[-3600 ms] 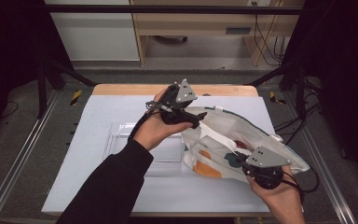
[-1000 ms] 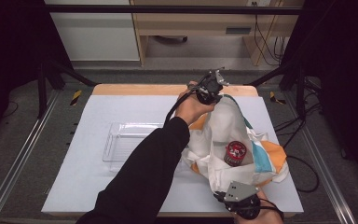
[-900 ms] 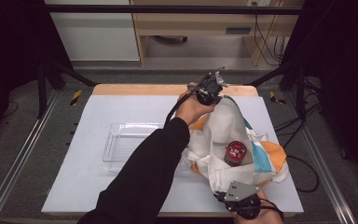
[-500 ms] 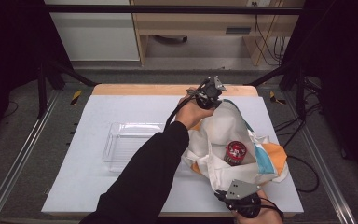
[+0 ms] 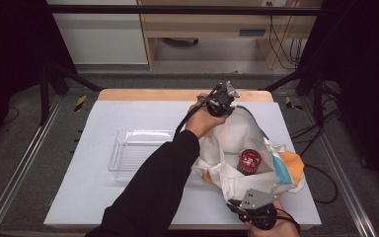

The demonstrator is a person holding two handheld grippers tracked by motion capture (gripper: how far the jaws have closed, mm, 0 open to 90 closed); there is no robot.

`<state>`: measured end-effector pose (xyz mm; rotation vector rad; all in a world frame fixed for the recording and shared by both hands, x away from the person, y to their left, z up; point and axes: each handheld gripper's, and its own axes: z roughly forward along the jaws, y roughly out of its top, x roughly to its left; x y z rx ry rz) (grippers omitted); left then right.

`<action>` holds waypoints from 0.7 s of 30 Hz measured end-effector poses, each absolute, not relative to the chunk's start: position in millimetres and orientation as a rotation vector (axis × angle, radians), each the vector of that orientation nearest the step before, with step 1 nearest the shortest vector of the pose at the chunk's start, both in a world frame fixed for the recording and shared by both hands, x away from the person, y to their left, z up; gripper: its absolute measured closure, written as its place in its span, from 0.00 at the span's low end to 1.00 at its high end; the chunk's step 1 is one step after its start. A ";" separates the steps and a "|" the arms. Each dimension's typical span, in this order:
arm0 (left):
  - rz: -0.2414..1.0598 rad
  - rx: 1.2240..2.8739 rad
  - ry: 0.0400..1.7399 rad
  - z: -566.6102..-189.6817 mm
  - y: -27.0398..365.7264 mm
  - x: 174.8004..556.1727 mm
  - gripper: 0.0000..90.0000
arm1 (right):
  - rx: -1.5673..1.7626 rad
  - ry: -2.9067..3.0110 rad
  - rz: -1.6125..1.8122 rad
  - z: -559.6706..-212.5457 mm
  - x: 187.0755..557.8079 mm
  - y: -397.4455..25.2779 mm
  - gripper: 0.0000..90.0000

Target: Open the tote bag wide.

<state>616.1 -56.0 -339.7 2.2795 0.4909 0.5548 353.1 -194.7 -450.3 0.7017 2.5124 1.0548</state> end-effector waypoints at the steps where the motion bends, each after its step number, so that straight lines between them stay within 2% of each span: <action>1: 0.561 2.270 0.480 -338.1 -54.6 613.3 0.80 | 0.706 2.507 1.056 -450.0 353.2 -194.9 0.86; 5: 0.613 2.227 0.480 -329.7 -47.7 599.9 0.57 | 0.745 2.465 1.093 -445.6 354.4 -197.3 0.69; 12: 0.672 2.179 0.442 -307.5 -24.9 558.0 0.47 | 0.784 2.330 1.151 -427.3 351.7 -205.7 0.44; 19: 0.660 2.158 0.440 -303.6 -0.2 517.8 0.44 | 0.813 2.283 1.161 -404.7 349.5 -210.9 0.42; 21: 0.623 2.149 0.443 -312.8 9.8 493.6 0.44 | 0.802 2.254 1.146 -386.3 348.9 -213.4 0.43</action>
